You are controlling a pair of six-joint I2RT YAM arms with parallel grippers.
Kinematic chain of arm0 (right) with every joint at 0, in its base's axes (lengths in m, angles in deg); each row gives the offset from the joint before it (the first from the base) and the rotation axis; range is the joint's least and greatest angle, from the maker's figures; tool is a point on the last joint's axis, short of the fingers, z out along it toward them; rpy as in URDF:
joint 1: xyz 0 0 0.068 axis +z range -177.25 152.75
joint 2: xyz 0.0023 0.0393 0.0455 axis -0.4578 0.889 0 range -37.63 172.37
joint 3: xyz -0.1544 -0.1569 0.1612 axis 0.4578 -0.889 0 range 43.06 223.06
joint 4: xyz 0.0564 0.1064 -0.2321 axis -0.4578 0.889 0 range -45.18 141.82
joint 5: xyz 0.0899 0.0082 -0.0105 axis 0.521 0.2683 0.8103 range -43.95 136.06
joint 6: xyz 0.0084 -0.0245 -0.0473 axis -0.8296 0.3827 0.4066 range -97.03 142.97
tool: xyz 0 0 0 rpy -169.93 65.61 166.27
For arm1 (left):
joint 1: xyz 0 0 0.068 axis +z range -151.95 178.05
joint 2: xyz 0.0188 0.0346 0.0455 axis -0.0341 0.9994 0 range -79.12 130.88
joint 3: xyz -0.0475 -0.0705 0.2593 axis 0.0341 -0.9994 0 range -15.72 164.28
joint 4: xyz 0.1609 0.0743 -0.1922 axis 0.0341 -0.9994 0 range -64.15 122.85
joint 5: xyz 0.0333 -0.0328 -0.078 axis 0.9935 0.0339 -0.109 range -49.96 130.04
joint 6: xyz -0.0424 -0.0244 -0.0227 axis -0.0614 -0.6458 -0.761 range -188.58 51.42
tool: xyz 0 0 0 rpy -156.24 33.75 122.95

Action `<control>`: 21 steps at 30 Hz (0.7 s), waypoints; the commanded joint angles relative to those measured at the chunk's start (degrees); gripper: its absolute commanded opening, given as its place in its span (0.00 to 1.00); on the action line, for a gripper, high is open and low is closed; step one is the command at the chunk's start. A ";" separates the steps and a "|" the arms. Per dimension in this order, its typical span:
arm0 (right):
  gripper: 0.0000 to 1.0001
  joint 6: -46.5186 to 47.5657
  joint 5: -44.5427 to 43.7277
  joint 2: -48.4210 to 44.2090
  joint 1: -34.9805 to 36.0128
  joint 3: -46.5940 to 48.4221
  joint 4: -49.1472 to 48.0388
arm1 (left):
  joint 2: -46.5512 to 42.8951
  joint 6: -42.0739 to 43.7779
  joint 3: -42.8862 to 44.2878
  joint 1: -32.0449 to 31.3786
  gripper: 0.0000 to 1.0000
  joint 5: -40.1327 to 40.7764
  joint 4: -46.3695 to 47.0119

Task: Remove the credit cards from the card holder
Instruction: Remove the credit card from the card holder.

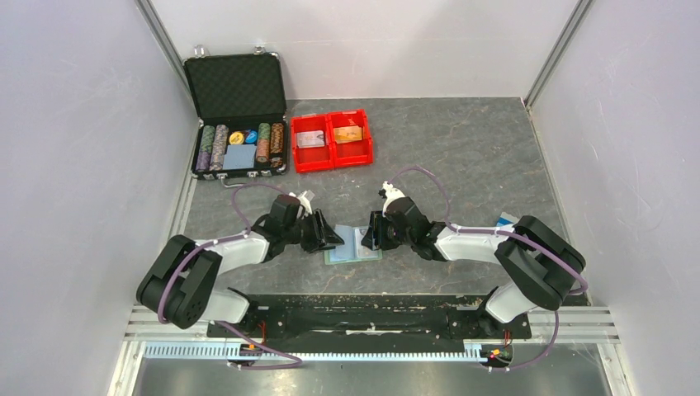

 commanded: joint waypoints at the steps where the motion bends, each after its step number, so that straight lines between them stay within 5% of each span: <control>1: 0.42 -0.60 0.64 -1.37 0.12 -0.56 0.38 | -3.93 -1.20 1.48 -0.16 0.50 0.95 -1.91; 9: 0.39 0.16 0.52 -2.09 -0.13 0.46 1.71 | -9.17 1.14 7.36 -0.38 0.51 4.47 -13.64; 21: 0.37 1.26 -2.22 -3.40 -0.47 0.45 3.46 | -3.75 -0.12 7.73 -1.30 0.48 -0.08 -5.24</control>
